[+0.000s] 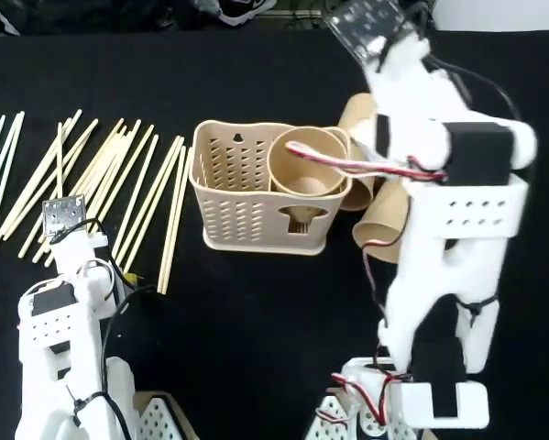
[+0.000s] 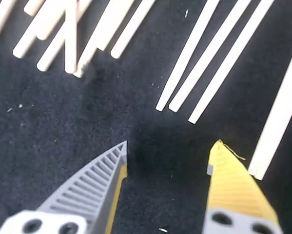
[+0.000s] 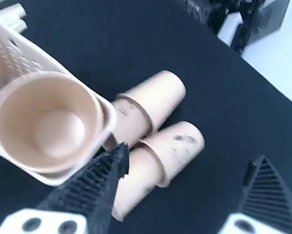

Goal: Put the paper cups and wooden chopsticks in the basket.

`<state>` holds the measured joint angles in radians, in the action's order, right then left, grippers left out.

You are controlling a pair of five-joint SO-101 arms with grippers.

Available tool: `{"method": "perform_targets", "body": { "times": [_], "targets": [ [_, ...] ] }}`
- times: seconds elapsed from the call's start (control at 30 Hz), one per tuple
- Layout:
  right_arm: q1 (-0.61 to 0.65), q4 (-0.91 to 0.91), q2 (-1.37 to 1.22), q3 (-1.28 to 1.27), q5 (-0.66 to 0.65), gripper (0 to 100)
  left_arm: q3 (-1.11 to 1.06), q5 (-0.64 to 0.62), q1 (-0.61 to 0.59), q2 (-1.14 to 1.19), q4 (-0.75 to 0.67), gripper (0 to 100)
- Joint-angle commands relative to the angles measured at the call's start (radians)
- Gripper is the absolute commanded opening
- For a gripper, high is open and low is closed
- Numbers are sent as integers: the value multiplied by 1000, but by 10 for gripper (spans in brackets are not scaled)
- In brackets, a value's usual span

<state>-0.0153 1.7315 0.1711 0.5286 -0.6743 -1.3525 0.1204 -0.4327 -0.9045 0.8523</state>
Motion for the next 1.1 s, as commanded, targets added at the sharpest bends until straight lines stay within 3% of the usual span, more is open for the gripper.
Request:
{"method": "perform_targets", "body": {
  "times": [0.0, 0.17, 0.37, 0.63, 0.8, 0.93, 1.07],
  "targets": [
    [-118, 34, 91, -102, -178, 302, 2, 14, 8, -15, -9, 263],
    [-210, 3, 288, -501, -463, 255, 2, 14, 10, -15, -9, 263],
    [-322, -275, 555, -1084, -776, 255, 2, 15, 10, -15, -9, 263],
    [-328, -701, 733, -1646, -677, 360, 2, 15, 10, -15, -9, 263],
    [-325, -999, 743, -1827, -542, 344, 2, 15, 8, -15, -9, 263],
    [-299, -1246, 746, -1933, -339, 273, 2, 15, 7, -15, -11, 263],
    [-292, -1361, 748, -1988, -232, 103, 2, 15, 5, -15, -14, 263]
  ]
}}
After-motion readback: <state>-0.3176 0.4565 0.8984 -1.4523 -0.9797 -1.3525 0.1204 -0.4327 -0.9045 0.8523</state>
